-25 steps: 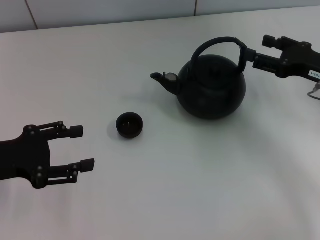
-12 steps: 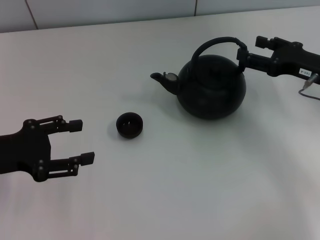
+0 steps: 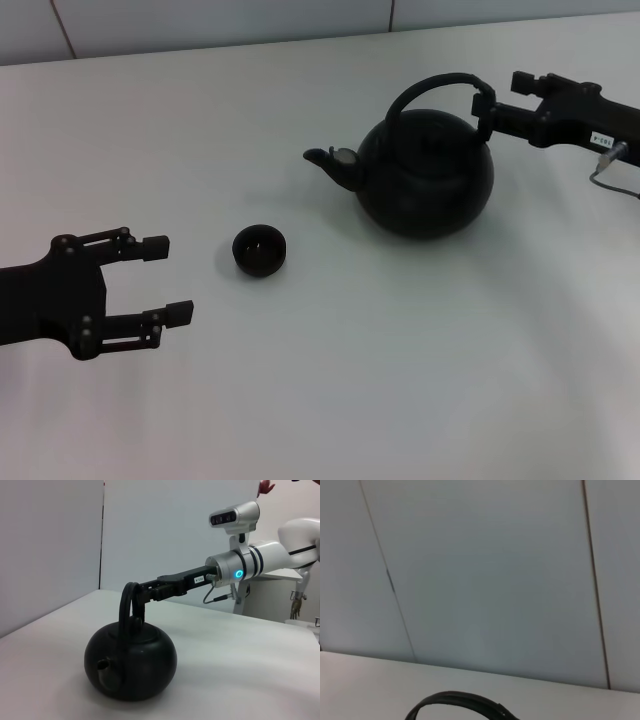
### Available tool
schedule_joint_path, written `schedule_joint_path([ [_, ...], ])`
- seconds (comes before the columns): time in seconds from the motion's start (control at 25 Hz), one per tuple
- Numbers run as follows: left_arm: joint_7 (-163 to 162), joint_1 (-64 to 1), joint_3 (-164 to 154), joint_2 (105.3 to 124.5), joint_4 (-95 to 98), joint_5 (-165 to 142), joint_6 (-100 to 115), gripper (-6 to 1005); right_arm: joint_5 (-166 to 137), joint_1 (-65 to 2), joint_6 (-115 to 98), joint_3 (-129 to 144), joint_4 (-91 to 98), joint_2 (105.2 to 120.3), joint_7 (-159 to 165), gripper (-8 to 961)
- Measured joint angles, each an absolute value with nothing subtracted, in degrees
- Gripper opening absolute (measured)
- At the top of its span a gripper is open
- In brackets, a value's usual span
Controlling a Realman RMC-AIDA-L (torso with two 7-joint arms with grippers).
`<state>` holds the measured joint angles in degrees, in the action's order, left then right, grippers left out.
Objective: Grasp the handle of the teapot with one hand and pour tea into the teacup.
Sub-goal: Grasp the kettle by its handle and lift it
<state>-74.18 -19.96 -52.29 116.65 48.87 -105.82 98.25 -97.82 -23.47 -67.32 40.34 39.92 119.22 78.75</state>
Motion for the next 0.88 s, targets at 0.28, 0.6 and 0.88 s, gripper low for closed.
schedule_joint_path([
  [0.28,-74.2,-20.2,-52.3,116.99,48.9,-105.8,97.7,778,-97.5,-23.5,-66.3,40.1,39.9,119.29,78.7,712],
  [0.6,-74.2,-20.4,-52.6,117.23,48.8,-105.8,97.4,778,-97.4,-25.0,-65.5,40.3,38.7,119.19,77.5,711],
  [0.88,-74.3,-20.5,-52.4,117.43,48.9,-105.8,97.3,778,-97.4,-25.1,-65.5,40.3,38.7,119.10,77.3,710],
])
